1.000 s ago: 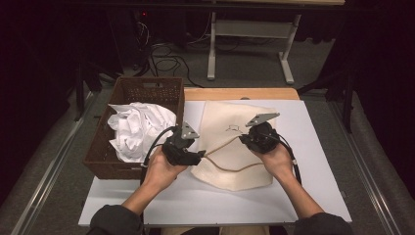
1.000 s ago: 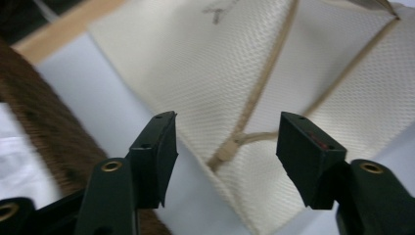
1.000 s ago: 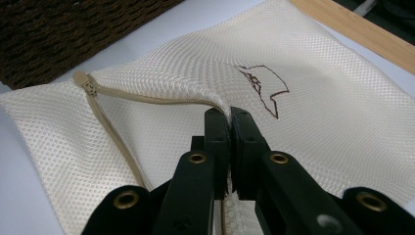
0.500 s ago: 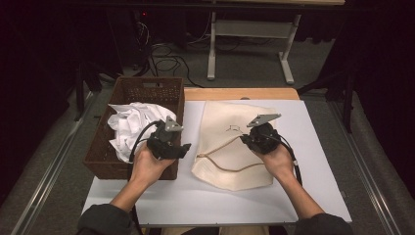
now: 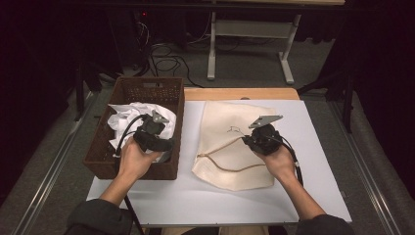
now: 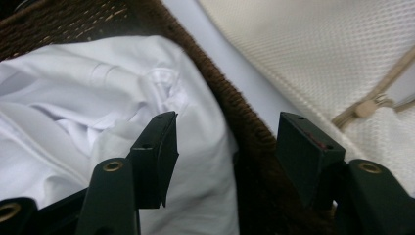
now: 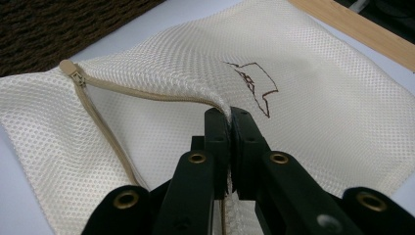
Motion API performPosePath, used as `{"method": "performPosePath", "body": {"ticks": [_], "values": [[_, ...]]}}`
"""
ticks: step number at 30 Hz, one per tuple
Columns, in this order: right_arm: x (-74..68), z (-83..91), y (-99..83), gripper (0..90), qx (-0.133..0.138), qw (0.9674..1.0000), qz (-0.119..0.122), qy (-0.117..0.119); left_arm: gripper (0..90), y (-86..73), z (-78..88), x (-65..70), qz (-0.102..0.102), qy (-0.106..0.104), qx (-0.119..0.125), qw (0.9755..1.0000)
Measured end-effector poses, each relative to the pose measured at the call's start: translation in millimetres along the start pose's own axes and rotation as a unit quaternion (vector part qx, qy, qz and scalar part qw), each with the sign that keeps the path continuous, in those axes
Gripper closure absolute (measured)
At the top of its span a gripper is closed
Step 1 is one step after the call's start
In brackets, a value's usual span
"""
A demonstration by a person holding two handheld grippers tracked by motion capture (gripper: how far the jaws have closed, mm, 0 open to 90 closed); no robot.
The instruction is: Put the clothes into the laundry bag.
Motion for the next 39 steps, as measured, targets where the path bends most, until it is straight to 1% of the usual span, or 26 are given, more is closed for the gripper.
{"method": "performPosePath", "body": {"ticks": [1, 2, 3, 4, 5, 6, 7, 8, 9, 10, 12, 15, 18, 19, 20, 21, 22, 23, 27, 28, 29, 30, 31, 33, 35, 39], "values": [[0.0, 0.0, 0.0, 88.0, 0.000, 1.0000, 0.000, 0.000, 40.5, 0.0, 0.0, 0.0, 0.000, 0.000, 0.000, 1.0000], [0.6, -0.3, -1.8, 88.0, -0.001, 1.0000, -0.002, -0.002, 40.5, -1.5, -2.4, -6.5, -0.007, 0.019, -0.007, 0.9998], [0.9, -0.5, -2.6, 88.0, -0.001, 1.0000, -0.004, -0.003, 40.5, -2.1, -3.7, -10.5, -0.006, 0.025, -0.011, 0.9996], [1.2, -0.8, -3.2, 88.0, -0.002, 1.0000, -0.003, -0.004, 40.4, -2.8, -4.6, -14.6, -0.001, 0.027, -0.014, 0.9995], [1.9, -0.8, -3.5, 88.0, -0.002, 1.0000, -0.001, -0.005, 40.2, -2.8, -4.6, -14.6, -0.001, 0.027, -0.014, 0.9995], [2.0, -0.5, -3.7, 88.0, -0.002, 1.0000, -0.003, -0.006, 39.7, -4.6, -7.1, -22.4, 0.005, 0.034, -0.021, 0.9992], [2.8, 0.1, -3.7, 88.0, -0.002, 1.0000, -0.001, -0.006, 38.9, -4.6, -7.1, -22.4, 0.005, 0.034, -0.021, 0.9992], [2.9, 0.3, -3.9, 88.0, 0.000, 1.0000, -0.004, -0.006, 37.6, -7.1, -11.9, -27.8, 0.009, 0.041, -0.036, 0.9985], [2.9, 0.3, -3.9, 88.0, 0.000, 1.0000, -0.004, -0.006, 36.7, -7.1, -11.9, -27.8, 0.009, 0.041, -0.036, 0.9985], [3.8, 0.1, -4.3, 88.0, -0.001, 1.0000, 0.000, -0.006, 34.8, -9.6, -17.2, -32.2, 0.015, 0.041, -0.049, 0.9979], [3.3, -0.6, -5.1, 87.9, -0.003, 1.0000, -0.002, -0.006, 30.0, -11.6, -22.6, -35.6, 0.022, 0.046, -0.064, 0.9967], [3.0, -2.7, -6.5, 87.8, -0.008, 1.0000, -0.005, -0.003, 25.0, -13.4, -28.4, -41.9, 0.023, 0.061, -0.077, 0.9949], [3.2, -3.9, -6.6, 87.8, -0.009, 1.0000, -0.002, -0.002, 18.7, -15.0, -35.5, -50.8, 0.034, 0.065, -0.096, 0.9927], [3.3, -4.0, -6.5, 87.8, -0.009, 1.0000, -0.002, -0.002, 17.2, -15.0, -35.5, -50.8, 0.034, 0.065, -0.096, 0.9927], [2.9, -4.0, -6.6, 87.8, -0.009, 0.9999, -0.006, -0.002, 16.4, -16.3, -41.3, -57.1, 0.043, 0.069, -0.106, 0.9911], [2.9, -4.0, -6.6, 87.8, -0.009, 0.9999, -0.006, -0.002, 15.8, -16.3, -41.3, -57.1, 0.043, 0.069, -0.106, 0.9911], [3.1, -4.1, -6.7, 87.8, -0.009, 1.0000, -0.003, -0.001, 15.6, -17.6, -46.7, -62.3, 0.054, 0.070, -0.110, 0.9900], [3.0, -4.2, -6.8, 87.8, -0.009, 1.0000, -0.004, -0.001, 15.4, -18.2, -49.6, -64.3, 0.058, 0.068, -0.111, 0.9897], [3.6, -4.3, -7.1, 87.8, -0.011, 0.9999, -0.003, -0.001, 13.9, -19.0, -58.9, -67.7, 0.062, 0.067, -0.119, 0.9887], [3.6, -4.3, -6.8, 87.7, -0.011, 0.9999, -0.003, -0.001, 13.8, -17.9, -63.6, -69.7, 0.066, 0.066, -0.120, 0.9884], [3.6, -4.3, -6.8, 87.7, -0.011, 0.9999, -0.003, -0.001, 13.6, -17.9, -63.6, -69.7, 0.066, 0.066, -0.120, 0.9884], [3.6, -4.3, -7.0, 87.7, -0.011, 0.9999, -0.001, -0.001, 13.5, -16.4, -68.3, -72.6, 0.072, 0.061, -0.125, 0.9877], [3.6, -4.3, -7.0, 87.7, -0.011, 0.9999, -0.001, -0.001, 12.9, -16.4, -68.3, -72.6, 0.072, 0.061, -0.125, 0.9877], [3.7, -3.9, -7.1, 87.7, -0.012, 0.9999, -0.002, -0.003, 11.9, -14.0, -75.6, -77.3, 0.075, 0.058, -0.126, 0.9874], [3.4, -3.7, -6.9, 87.7, -0.012, 0.9999, -0.002, -0.003, 9.3, -13.5, -78.4, -79.0, 0.079, 0.057, -0.127, 0.9871], [3.0, -3.4, -6.9, 87.7, -0.013, 0.9999, -0.001, -0.004, 4.9, -14.0, -90.1, -84.5, 0.092, 0.053, -0.133, 0.9854]]}}
Point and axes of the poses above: each handheld gripper's, and its own axes: z roughly backward along the jaws, y roughly out of its top, x roughly to its right, the point moved 3 cm from there along -z, roughly forward along the jaws, and after that the axes turned 12 degrees about y, right-handed, at the moved point
